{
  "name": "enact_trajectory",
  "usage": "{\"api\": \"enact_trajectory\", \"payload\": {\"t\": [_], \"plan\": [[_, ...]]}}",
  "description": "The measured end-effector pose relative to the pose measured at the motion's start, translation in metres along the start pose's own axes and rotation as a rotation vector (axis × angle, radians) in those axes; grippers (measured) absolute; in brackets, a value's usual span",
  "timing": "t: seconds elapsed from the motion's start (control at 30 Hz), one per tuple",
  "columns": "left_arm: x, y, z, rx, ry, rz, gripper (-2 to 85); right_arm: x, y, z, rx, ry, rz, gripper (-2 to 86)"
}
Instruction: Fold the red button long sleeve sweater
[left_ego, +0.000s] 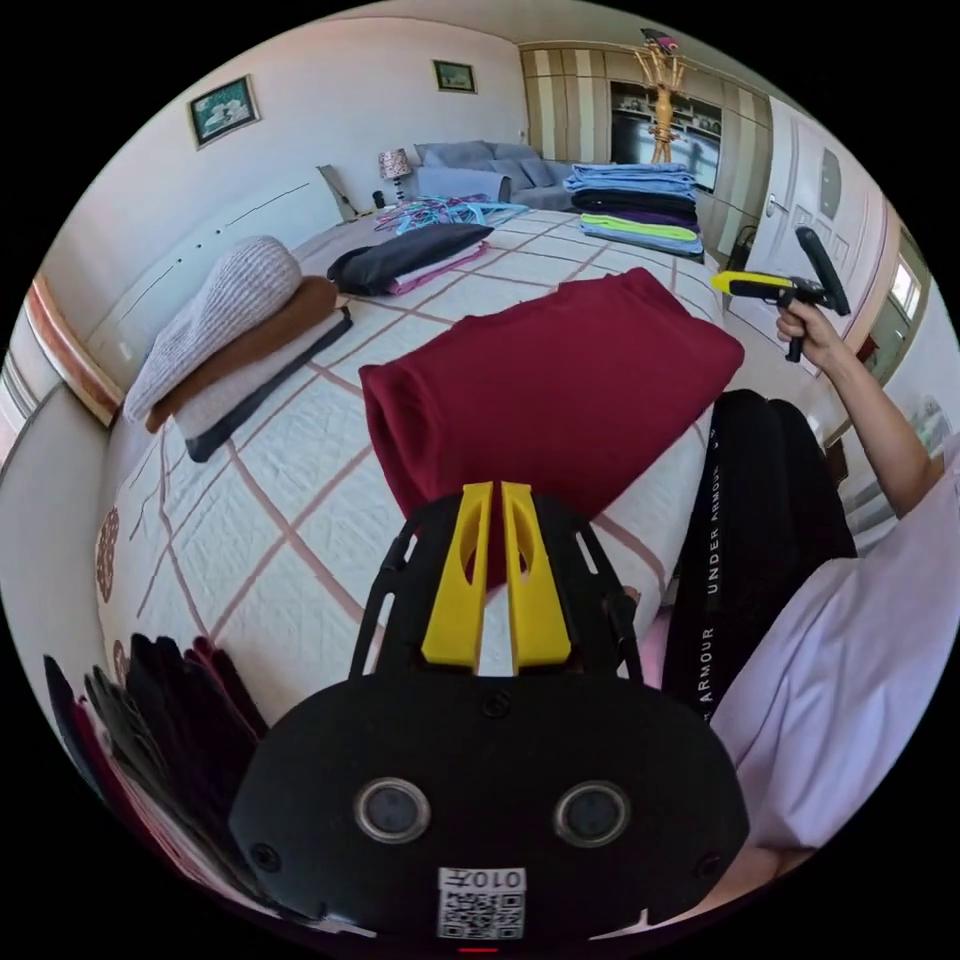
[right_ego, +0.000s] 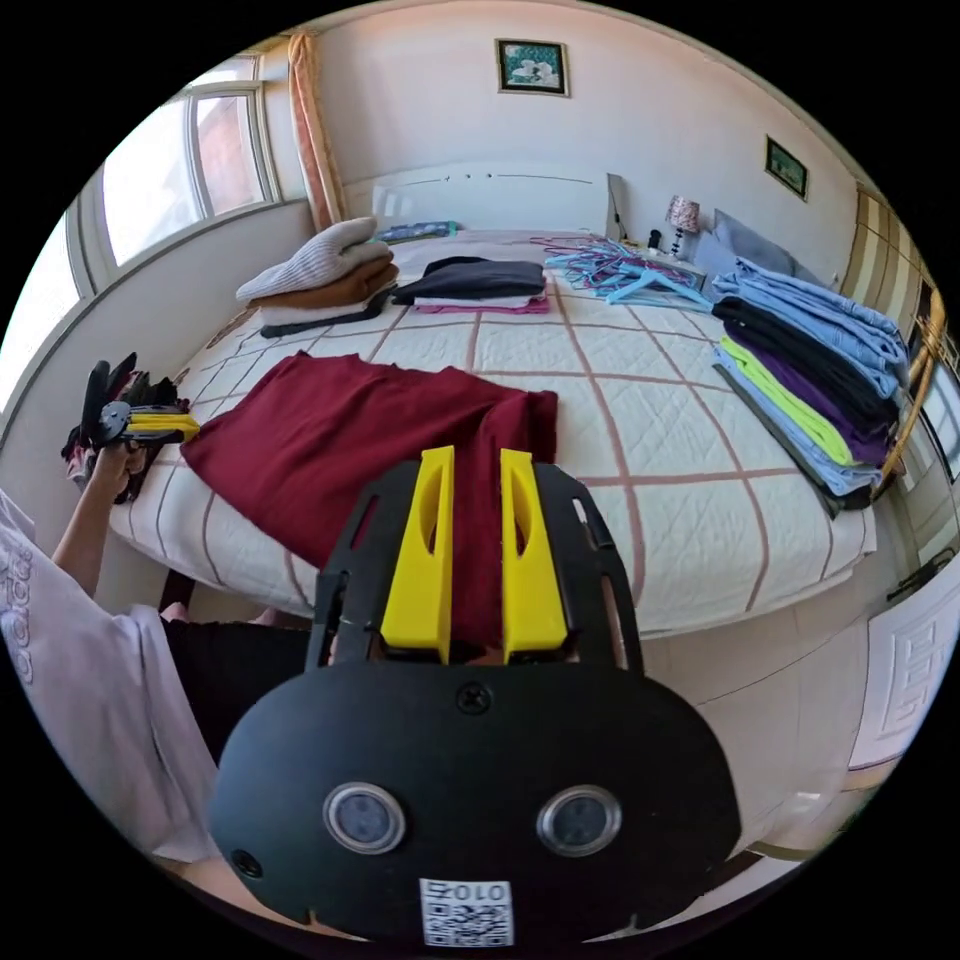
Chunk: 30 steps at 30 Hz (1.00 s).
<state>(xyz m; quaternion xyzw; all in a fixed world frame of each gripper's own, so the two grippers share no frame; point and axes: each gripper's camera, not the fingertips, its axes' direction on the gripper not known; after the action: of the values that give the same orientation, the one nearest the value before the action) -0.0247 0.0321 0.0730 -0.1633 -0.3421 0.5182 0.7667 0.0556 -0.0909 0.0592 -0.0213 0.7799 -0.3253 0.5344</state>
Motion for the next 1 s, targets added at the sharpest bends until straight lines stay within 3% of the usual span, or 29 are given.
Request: {"api": "enact_trajectory", "payload": {"t": [0.23,0.33,0.5,0.6,0.73,0.8,0.87,1.0], "plan": [[-0.001,0.000,0.035,-0.162,0.048,-0.028,-0.3,0.013,0.011,0.062,-0.272,0.010,0.064,8.9],[0.012,0.001,0.024,-0.149,0.011,-0.035,-0.3,0.023,0.008,0.057,-0.269,-0.026,0.091,8.6],[0.051,0.009,-0.012,-0.047,-0.130,0.012,-0.4,0.016,0.018,0.019,-0.105,0.032,0.087,8.6],[0.054,0.016,0.019,-0.169,-0.128,0.023,-0.3,0.027,0.021,0.053,-0.234,0.028,0.116,9.0],[0.033,0.033,0.016,-0.090,0.048,-0.158,-0.3,0.042,0.020,0.055,-0.266,-0.019,0.149,9.1],[0.040,0.043,-0.009,-0.004,-0.020,-0.193,-0.2,0.044,0.022,0.018,-0.159,0.041,0.152,9.6],[0.065,0.053,-0.046,0.098,-0.209,-0.157,0.0,0.053,0.033,-0.005,-0.108,0.054,0.198,11.0],[0.109,0.051,-0.069,0.175,-0.265,-0.014,0.6,0.088,0.074,-0.006,-0.149,-0.125,0.358,15.3]]}}
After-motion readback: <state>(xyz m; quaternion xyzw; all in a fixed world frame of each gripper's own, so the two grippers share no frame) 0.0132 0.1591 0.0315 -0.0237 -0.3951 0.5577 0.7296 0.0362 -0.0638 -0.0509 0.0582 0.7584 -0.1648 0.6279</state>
